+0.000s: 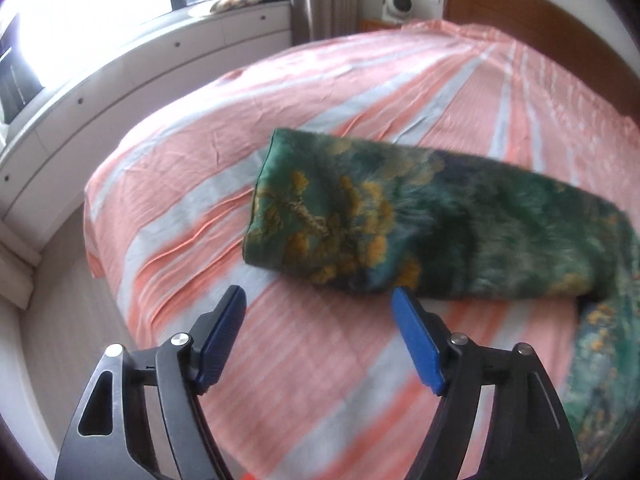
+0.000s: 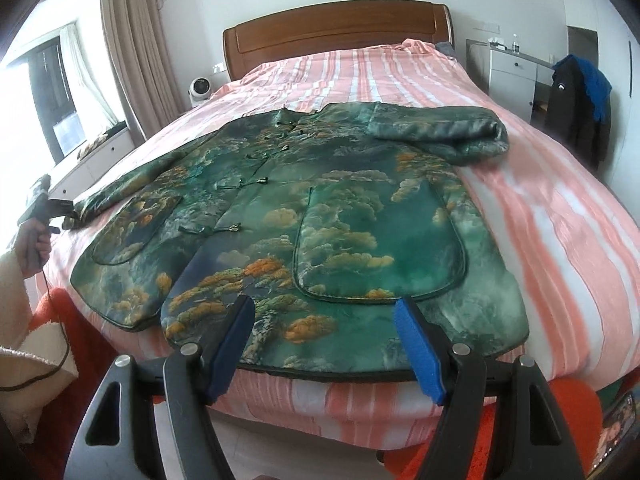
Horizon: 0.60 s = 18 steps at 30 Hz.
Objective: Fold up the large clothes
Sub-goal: 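Grasp the other sleeve cuff with the right tool and fold it across the body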
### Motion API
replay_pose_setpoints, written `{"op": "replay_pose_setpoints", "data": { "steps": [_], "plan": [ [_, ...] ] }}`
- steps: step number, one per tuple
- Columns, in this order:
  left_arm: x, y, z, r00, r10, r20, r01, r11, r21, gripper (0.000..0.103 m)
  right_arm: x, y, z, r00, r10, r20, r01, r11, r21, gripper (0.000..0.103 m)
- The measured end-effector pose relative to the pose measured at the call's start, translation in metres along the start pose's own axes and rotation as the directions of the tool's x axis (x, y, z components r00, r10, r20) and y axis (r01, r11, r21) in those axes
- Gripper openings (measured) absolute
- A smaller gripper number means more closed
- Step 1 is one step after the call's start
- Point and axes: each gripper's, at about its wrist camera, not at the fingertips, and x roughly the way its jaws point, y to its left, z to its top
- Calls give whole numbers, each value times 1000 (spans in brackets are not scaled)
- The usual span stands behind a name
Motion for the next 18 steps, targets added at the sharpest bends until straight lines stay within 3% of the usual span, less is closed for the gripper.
{"op": "replay_pose_setpoints", "data": {
  "steps": [2, 5, 8, 11, 13, 16, 18],
  "plan": [
    [-20, -3, -5, 999, -32, 33, 32, 999, 4, 88, -2, -5, 8, 1000, 4, 6, -4, 1000, -1, 72],
    [-51, -22, -19, 992, -98, 77, 94, 994, 53, 92, -2, -22, 39, 1000, -14, 16, 14, 999, -38, 72],
    [-75, -41, -50, 982, -150, 113, 140, 986, 89, 95, 12, -51, 91, 992, -124, 30, 127, 984, -121, 76],
    [-80, -58, -81, 978, -176, 116, 166, 982, 86, 96, 58, -80, 148, 960, -270, 69, 279, 922, -269, 83],
    [-78, -64, -101, 979, -181, 98, 174, 982, 74, 96, 93, -87, 172, 950, -305, 72, 310, 884, -349, 83],
    [-61, -74, -115, 985, -167, 43, 163, 983, 86, 96, 154, -81, 198, 959, -282, 16, 254, 836, -486, 83],
    [-51, -77, -121, 991, -122, 52, 115, 986, 121, 96, 198, -70, 208, 952, -306, -14, 245, 790, -562, 81]
  ]
}}
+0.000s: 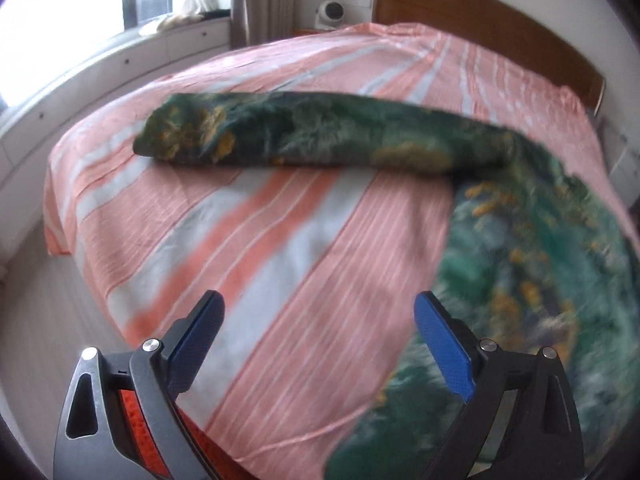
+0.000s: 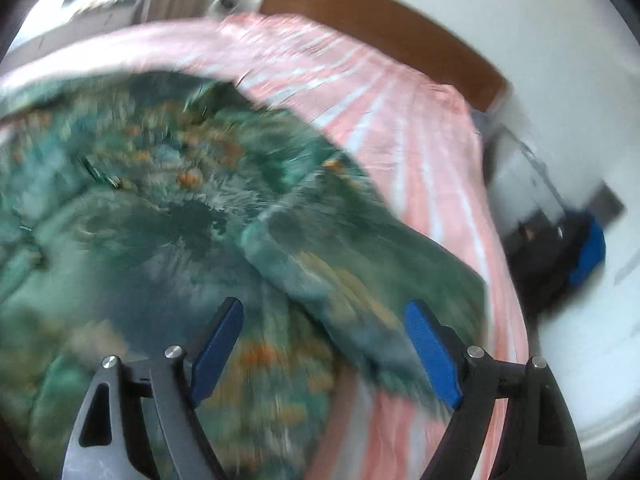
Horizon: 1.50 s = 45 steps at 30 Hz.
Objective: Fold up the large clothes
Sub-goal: 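Grasp the other sleeve cuff with the right tool and fold it across the body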
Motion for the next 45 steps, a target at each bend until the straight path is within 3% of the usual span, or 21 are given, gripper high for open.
{"op": "replay_pose_setpoints", "data": {
  "steps": [4, 5, 6, 8, 11, 15, 17, 20, 23, 25, 27, 28, 30, 33, 35, 38, 42, 45],
  "plan": [
    [19, 1, -6, 996, 91, -6, -91, 995, 51, 96, 50, 16, 21, 998, -42, -52, 38, 997, -67, 81],
    [26, 3, -5, 996, 85, -27, -84, 996, 36, 96, 57, 16, 23, 998, -35, -59, 31, 998, -62, 72],
    [29, 5, -5, 997, 75, -34, -74, 997, 19, 96, 62, 10, 25, 997, 15, -70, -17, 1000, -25, 45],
    [31, 11, -2, 997, 63, -33, -64, 998, -16, 96, 54, -15, 24, 997, 49, -52, -44, 996, 82, 15],
    [35, 14, -1, 998, 57, -38, -58, 998, -35, 96, 18, -74, 10, 997, 61, 50, -73, 950, 304, 12],
    [33, 17, -1, 999, 42, -20, -43, 998, -56, 96, -47, -178, -54, 990, -40, 137, -51, 798, 601, 12],
    [34, 18, -1, 999, 32, -16, -33, 997, -64, 96, -72, -224, -105, 987, -134, 93, 26, 694, 720, 12],
    [36, 16, -3, 999, 33, -26, -35, 997, -66, 96, -73, -257, -170, 977, -207, -46, 162, 593, 788, 13],
    [35, 15, -5, 999, 42, -25, -43, 998, -53, 96, -50, -273, -233, 958, -200, -207, 280, 485, 828, 15],
    [33, 16, -6, 998, 48, -27, -50, 997, -53, 96, -35, -278, -268, 950, -149, -275, 313, 419, 852, 16],
    [31, 18, -7, 999, 49, -23, -50, 997, -63, 96, -29, -278, -301, 946, -96, -308, 322, 341, 883, 26],
    [30, 20, -8, 999, 48, -18, -49, 996, -69, 96, -31, -276, -307, 945, -98, -311, 326, 323, 888, 28],
    [27, 21, -8, 999, 43, -3, -43, 996, -77, 96, -42, -270, -315, 938, -129, -321, 346, 315, 884, 47],
    [21, 17, -8, 999, 30, 36, -27, 997, -71, 97, -63, -261, -310, 944, -147, -294, 327, 327, 887, 54],
    [16, 13, -10, 998, 19, 65, -16, 998, -57, 98, -84, -243, -300, 970, -123, -209, 239, 350, 906, 63],
    [12, 5, -12, 996, 2, 86, -2, 1000, -6, 99, -107, -203, -284, 996, -67, -65, 88, 423, 902, 77],
    [17, -3, -12, 998, -51, 43, 49, 997, 54, 99, -131, -139, -273, 993, 64, 98, -117, 464, 878, 81],
    [24, -4, -12, 997, -78, -7, 78, 996, 52, 99, -139, -99, -266, 989, 72, 129, -148, 489, 859, 81]
  ]
}}
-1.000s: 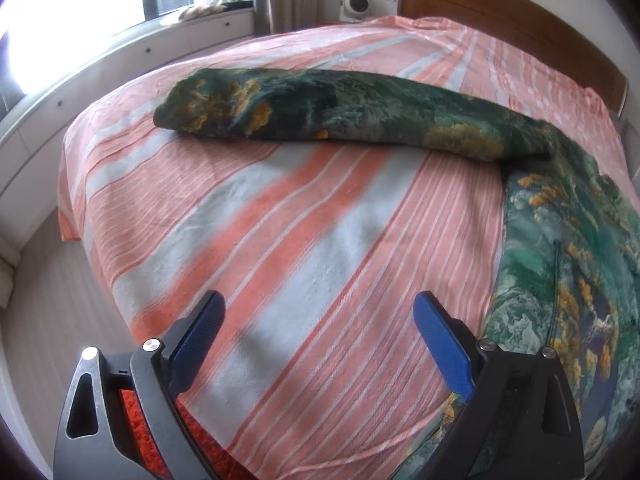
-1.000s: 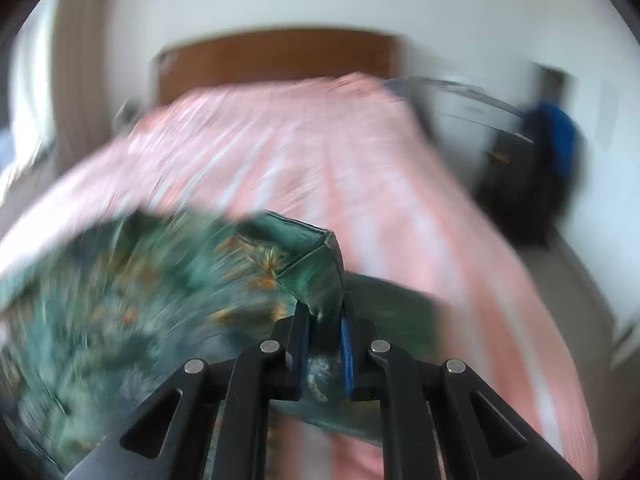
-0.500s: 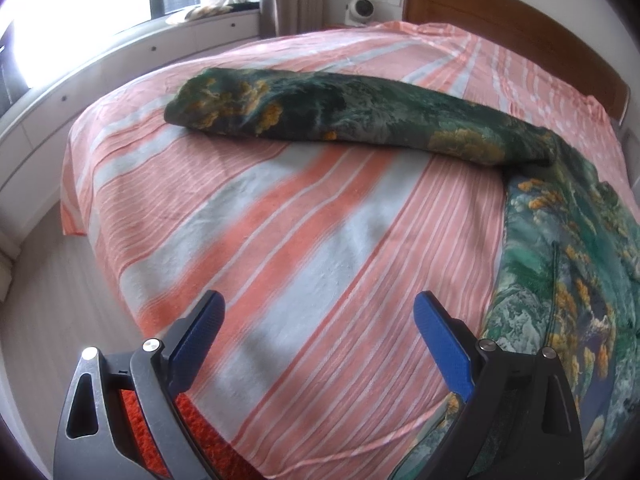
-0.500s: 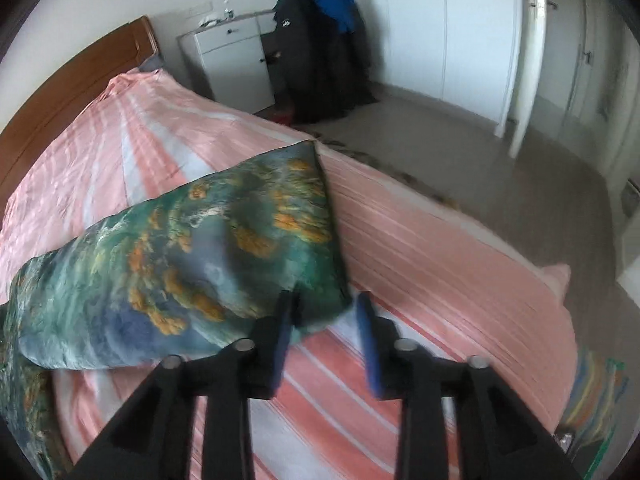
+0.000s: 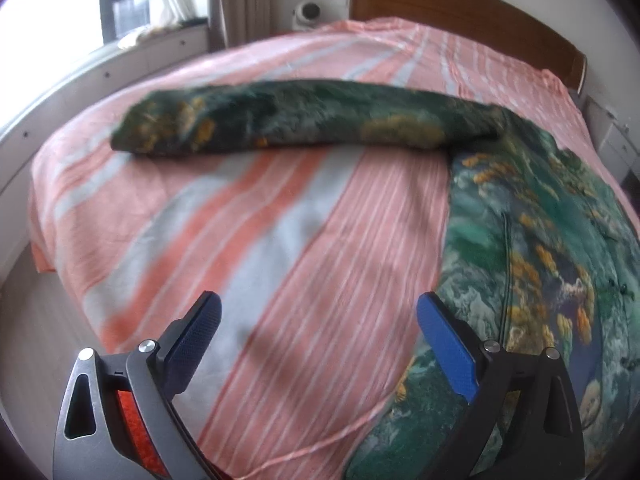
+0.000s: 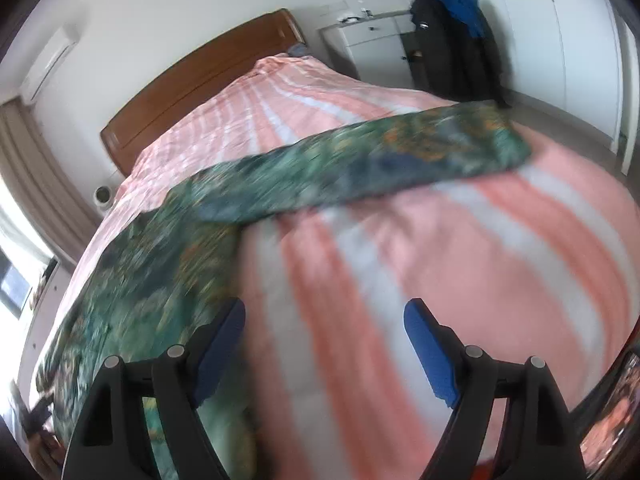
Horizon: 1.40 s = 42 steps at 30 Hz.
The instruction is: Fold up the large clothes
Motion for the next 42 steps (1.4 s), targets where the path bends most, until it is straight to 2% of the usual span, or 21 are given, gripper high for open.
{"op": "replay_pose_setpoints", "data": {
  "steps": [4, 8, 10, 13, 16, 18, 22, 30, 35, 42],
  "plan": [
    [5, 13, 0, 997, -69, -35, 65, 993, -96, 99, -8, 13, -24, 998, -24, 65, 24, 1000, -10, 81],
    [6, 20, -7, 996, -94, -10, 92, 987, -129, 99, -25, 19, -26, 989, -43, 140, 48, 998, -28, 85],
    [2, 18, -8, 996, -93, 7, 94, 989, -112, 100, -28, 20, -26, 989, -43, 138, 47, 999, -26, 88],
    [0, 16, -8, 995, -98, -8, 97, 990, -99, 103, -23, 22, -29, 993, -34, 111, 36, 999, -12, 88],
    [-3, 23, -8, 990, -144, 0, 143, 983, -116, 102, -18, 21, -30, 993, -63, 100, 63, 998, -3, 88],
    [-11, 27, -9, 989, -148, 31, 150, 980, -127, 102, -19, 21, -30, 991, -86, 105, 87, 996, -1, 88],
    [-21, 24, -8, 991, -104, 86, 113, 988, -109, 102, -22, 18, -32, 983, -130, 128, 128, 992, 21, 88],
    [-30, 9, -8, 988, -38, 147, 42, 999, -25, 102, -23, 16, -33, 978, -159, 138, 156, 987, 32, 88],
    [-35, 5, -7, 983, 5, 182, -5, 1000, 4, 102, -20, 20, -33, 978, -159, 137, 159, 987, 11, 88],
    [-37, 0, -6, 979, 19, 204, -24, 999, 21, 102, -14, 13, -32, 982, -151, 114, 148, 988, 34, 88]
  ]
}}
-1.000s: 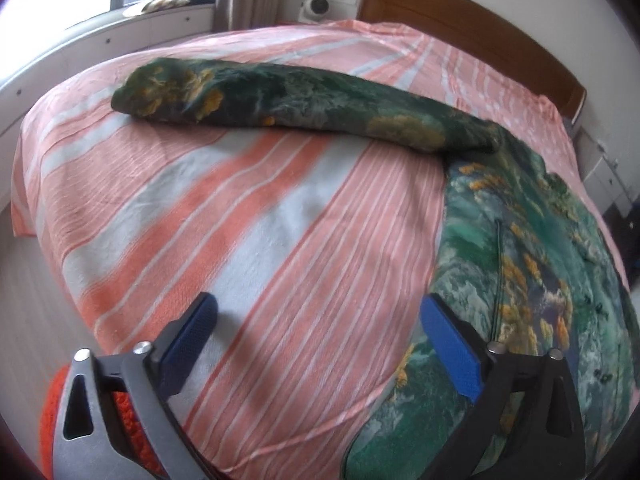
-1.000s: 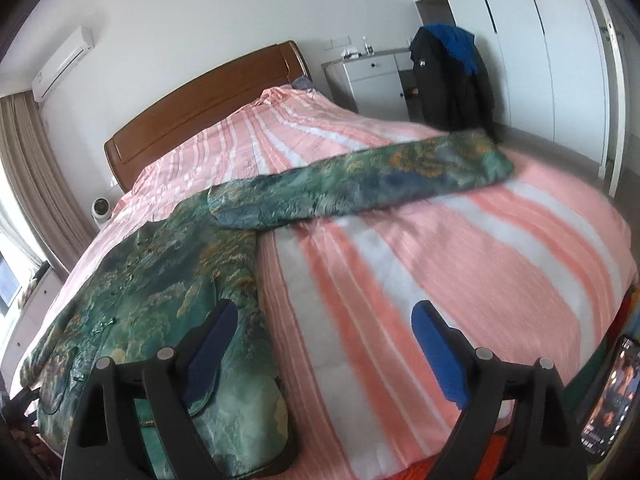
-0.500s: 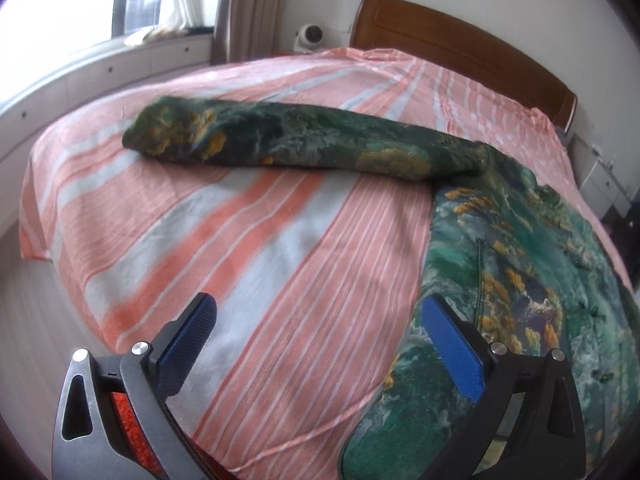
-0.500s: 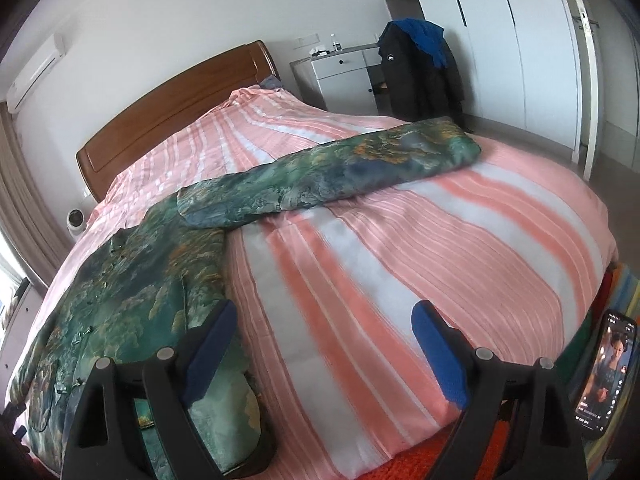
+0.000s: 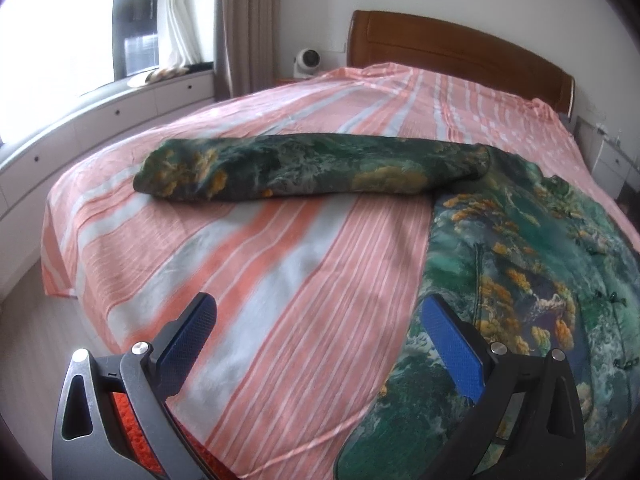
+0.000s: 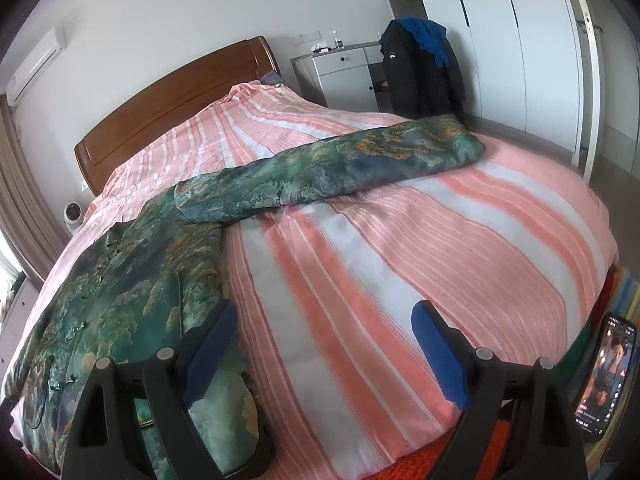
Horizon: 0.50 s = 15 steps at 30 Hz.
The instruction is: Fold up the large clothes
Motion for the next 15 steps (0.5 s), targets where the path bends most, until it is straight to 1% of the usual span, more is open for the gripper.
{"op": "replay_pose_setpoints", "data": {
  "steps": [9, 15],
  "plan": [
    [-3, -4, 0, 1000, 8, 23, -8, 1000, 25, 102, 2, 0, -1, 1000, 27, -10, -27, 1000, 13, 88],
    [-1, -3, 0, 1000, 15, 14, -15, 1000, 20, 102, 5, 0, -2, 998, 60, -26, -60, 998, 21, 88]
  ]
}}
